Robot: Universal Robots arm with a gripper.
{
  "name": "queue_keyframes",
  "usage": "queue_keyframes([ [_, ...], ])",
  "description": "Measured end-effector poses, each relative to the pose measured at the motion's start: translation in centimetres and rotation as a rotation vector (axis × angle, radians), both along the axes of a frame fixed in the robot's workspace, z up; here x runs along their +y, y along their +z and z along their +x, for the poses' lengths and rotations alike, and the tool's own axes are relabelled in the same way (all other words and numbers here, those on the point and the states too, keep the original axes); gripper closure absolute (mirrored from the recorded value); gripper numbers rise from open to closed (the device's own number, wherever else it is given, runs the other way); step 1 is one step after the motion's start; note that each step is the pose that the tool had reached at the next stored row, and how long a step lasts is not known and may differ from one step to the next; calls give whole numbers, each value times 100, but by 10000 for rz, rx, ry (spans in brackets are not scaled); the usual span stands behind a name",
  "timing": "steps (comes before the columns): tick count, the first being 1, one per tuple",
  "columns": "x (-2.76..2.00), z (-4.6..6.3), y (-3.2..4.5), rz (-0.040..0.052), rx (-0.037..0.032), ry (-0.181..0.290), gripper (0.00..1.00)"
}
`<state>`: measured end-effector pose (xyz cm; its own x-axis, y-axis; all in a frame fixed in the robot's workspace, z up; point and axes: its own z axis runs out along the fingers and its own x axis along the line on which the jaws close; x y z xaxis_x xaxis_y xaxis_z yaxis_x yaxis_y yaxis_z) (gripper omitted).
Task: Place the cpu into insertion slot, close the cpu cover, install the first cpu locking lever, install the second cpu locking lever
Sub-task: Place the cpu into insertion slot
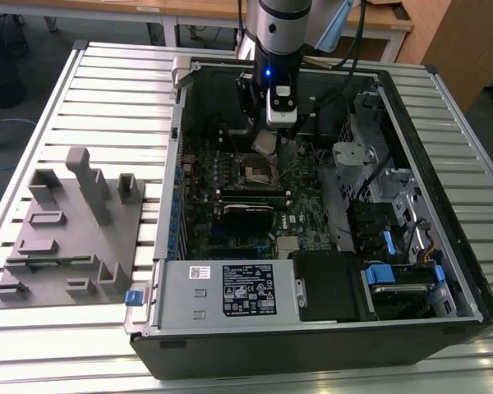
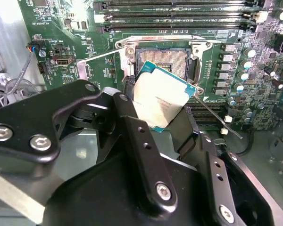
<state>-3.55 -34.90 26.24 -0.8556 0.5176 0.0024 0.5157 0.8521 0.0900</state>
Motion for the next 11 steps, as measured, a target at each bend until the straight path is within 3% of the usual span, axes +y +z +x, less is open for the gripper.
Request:
queue_keyframes([
  [5,0,0,0,0,-1,-27,46],
  [11,0,0,-6,0,0,-1019,46],
])
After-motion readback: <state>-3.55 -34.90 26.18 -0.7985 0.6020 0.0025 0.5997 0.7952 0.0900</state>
